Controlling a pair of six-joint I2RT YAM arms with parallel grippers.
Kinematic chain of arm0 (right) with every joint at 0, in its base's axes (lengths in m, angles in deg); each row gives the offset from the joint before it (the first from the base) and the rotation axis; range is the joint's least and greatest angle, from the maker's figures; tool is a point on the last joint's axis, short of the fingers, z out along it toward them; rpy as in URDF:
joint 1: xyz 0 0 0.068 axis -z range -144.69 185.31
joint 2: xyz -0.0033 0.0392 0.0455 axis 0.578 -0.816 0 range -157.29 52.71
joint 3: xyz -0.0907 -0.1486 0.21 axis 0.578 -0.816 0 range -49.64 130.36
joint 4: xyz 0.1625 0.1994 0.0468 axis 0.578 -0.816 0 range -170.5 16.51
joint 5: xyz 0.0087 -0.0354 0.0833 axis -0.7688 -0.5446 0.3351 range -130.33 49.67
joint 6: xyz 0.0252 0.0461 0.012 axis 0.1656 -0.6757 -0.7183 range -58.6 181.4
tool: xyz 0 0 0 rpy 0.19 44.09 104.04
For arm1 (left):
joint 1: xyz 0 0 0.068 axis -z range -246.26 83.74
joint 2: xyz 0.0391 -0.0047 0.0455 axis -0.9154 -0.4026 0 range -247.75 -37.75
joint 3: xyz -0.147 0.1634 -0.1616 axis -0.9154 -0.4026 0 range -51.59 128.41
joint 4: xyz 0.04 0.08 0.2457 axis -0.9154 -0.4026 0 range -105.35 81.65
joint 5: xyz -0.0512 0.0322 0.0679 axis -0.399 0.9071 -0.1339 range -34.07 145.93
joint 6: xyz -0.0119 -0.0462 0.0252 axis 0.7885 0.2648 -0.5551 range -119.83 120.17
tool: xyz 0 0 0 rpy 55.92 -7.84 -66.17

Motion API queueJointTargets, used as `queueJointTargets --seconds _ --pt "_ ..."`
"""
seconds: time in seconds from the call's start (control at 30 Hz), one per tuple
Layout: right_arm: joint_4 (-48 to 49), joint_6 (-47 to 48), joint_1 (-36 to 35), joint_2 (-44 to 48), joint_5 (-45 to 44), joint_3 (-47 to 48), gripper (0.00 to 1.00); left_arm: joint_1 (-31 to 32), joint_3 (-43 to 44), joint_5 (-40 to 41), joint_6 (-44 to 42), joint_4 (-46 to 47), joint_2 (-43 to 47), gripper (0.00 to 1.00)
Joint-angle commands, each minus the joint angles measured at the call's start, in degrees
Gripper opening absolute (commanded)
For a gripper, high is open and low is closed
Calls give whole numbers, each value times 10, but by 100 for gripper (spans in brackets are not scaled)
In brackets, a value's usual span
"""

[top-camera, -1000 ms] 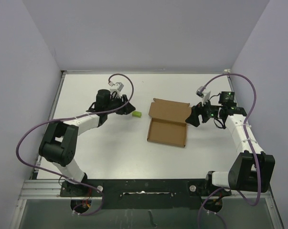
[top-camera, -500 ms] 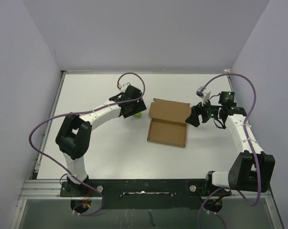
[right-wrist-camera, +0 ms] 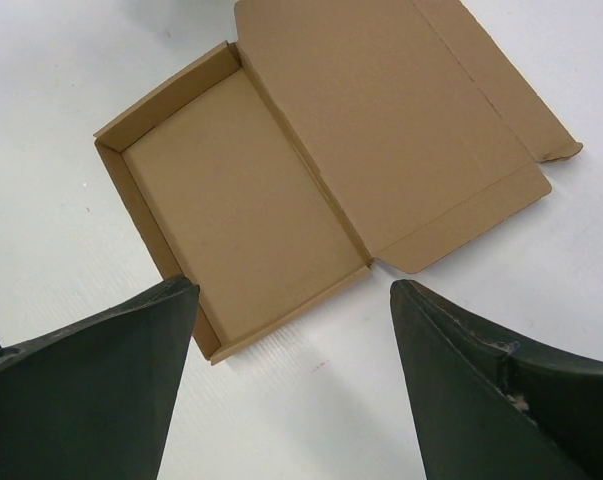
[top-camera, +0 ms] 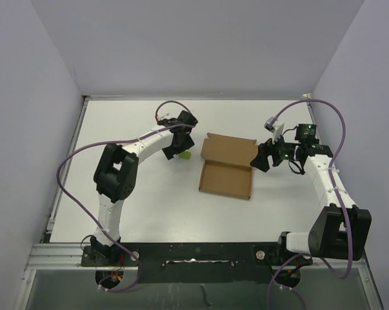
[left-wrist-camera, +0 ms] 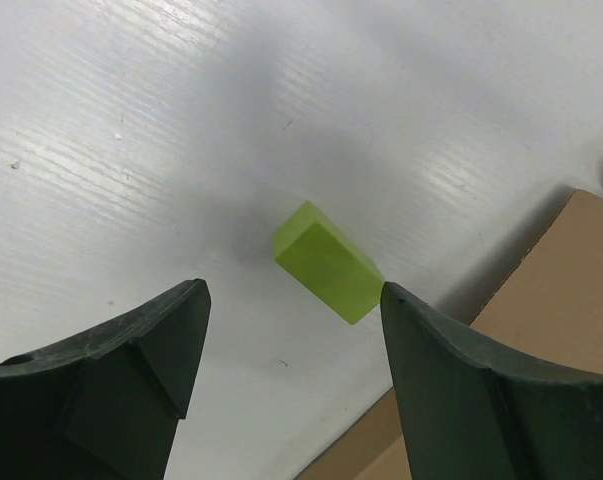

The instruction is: Fold the paper box

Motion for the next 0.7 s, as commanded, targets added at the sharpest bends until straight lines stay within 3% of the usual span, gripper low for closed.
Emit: queueJointTargets --seconds 0.0,0.43,0.57,0.67 --pt "19 9 -5 2 11 1 80 0 42 19 19 -25 -29 67" --pt "19 9 -5 1 11 0 80 -2 61 8 14 -17 -71 56" --pt "19 10 -5 1 11 0 80 -5 55 -3 6 -5 -76 45" --pt "17 10 -5 1 11 0 80 -7 48 -8 5 2 -76 45"
